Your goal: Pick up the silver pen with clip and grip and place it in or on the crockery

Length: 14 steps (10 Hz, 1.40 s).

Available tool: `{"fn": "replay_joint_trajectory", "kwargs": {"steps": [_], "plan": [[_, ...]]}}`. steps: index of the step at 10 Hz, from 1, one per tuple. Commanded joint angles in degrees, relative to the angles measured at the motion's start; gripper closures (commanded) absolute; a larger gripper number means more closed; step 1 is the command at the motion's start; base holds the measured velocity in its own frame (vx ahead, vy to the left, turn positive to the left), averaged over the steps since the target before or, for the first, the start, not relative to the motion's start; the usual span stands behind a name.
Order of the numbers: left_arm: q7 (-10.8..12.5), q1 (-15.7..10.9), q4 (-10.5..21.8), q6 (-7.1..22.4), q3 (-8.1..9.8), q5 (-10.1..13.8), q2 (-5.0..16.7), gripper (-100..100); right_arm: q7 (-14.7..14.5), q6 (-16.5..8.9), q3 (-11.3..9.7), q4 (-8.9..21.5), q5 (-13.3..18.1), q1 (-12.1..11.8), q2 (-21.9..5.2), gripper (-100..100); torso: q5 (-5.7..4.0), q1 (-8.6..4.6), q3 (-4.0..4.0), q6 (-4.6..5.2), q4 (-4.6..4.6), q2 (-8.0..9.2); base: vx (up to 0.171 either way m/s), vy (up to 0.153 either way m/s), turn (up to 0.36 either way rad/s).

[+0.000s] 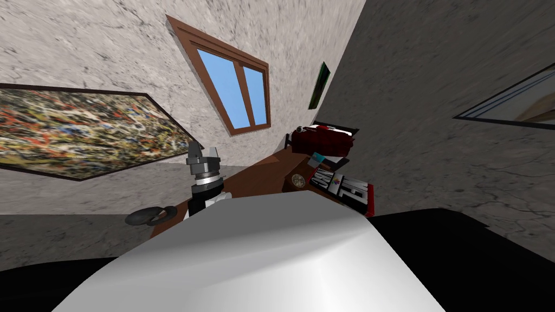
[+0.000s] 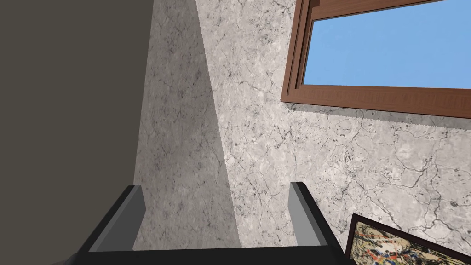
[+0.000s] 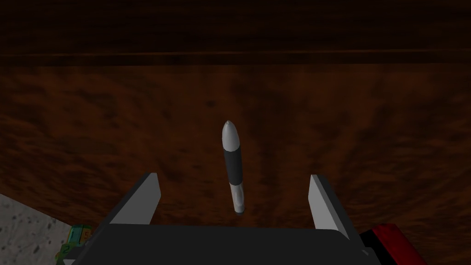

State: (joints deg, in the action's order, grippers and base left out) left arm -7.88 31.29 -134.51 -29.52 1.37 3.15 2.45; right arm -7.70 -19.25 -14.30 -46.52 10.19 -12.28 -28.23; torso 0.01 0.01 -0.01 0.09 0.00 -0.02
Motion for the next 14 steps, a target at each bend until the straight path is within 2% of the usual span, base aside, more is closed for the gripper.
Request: {"fn": "replay_joint_trajectory", "kwargs": {"steps": [1, 2, 3, 4, 8, 9, 10, 14], "plan": [[0.0, 0.0, 0.0, 0.0, 0.0, 0.0, 0.0, 0, 0.0, 1.3, 0.7, 2.5, 0.8, 1.1, 0.9, -100, 0.0, 0.0, 0.0, 0.0, 0.0, 0.0, -0.009, -0.01, 0.031], [0.0, 0.0, 0.0, 0.0, 0.0, 0.0, 0.0, 0, -0.1, 1.9, 1.1, 4.0, 1.2, 1.7, 1.4, -100, 0.0, 0.0, 0.0, 0.0, 0.0, 0.0, -0.009, -0.01, 0.032], [0.0, 0.0, 0.0, 0.0, 0.0, 0.0, 0.0, 0, 0.0, 1.5, 0.8, 3.2, 0.9, 1.4, 1.0, -100, 0.0, 0.0, 0.0, 0.0, 0.0, 0.0, -0.004, -0.004, 0.01], [0.0, 0.0, 0.0, 0.0, 0.0, 0.0, 0.0, 0, -0.1, 1.7, 0.9, 3.4, 0.9, 1.4, 1.1, 100, 0.01, 0.02, -0.01, 0.01, 0.0, -0.01, 0.0, 0.0, 0.0], [0.0, 0.0, 0.0, 0.0, 0.0, 0.0, 0.0, 0, 0.0, 1.7, 0.9, 3.3, 0.9, 1.5, 1.1, 100, 0.01, 0.02, -0.03, 0.02, -0.03, -0.04, 0.0, 0.0, 0.0], [0.0, 0.0, 0.0, 0.0, 0.0, 0.0, 0.0, 0, 0.0, 1.7, 0.9, 3.3, 0.9, 1.5, 1.1, 0, 0.01, 0.01, -0.04, 0.02, -0.04, -0.04, 0.0, 0.0, 0.0], [0.0, 0.0, 0.0, 0.0, 0.0, 0.0, 0.0, 0, 0.0, 0.6, 0.3, 1.1, 0.3, 0.5, 0.4, 100, 0.02, 0.02, -0.04, 0.02, -0.04, -0.04, 0.008, 0.008, -0.034], [0.0, 0.0, 0.0, 0.0, 0.0, 0.0, 0.0, 0, 0.1, -2.0, -1.3, -4.5, -1.3, -2.0, -1.6, 100, 0.04, 0.08, -0.05, 0.06, -0.04, -0.06, 0.011, 0.012, -0.037]]}}
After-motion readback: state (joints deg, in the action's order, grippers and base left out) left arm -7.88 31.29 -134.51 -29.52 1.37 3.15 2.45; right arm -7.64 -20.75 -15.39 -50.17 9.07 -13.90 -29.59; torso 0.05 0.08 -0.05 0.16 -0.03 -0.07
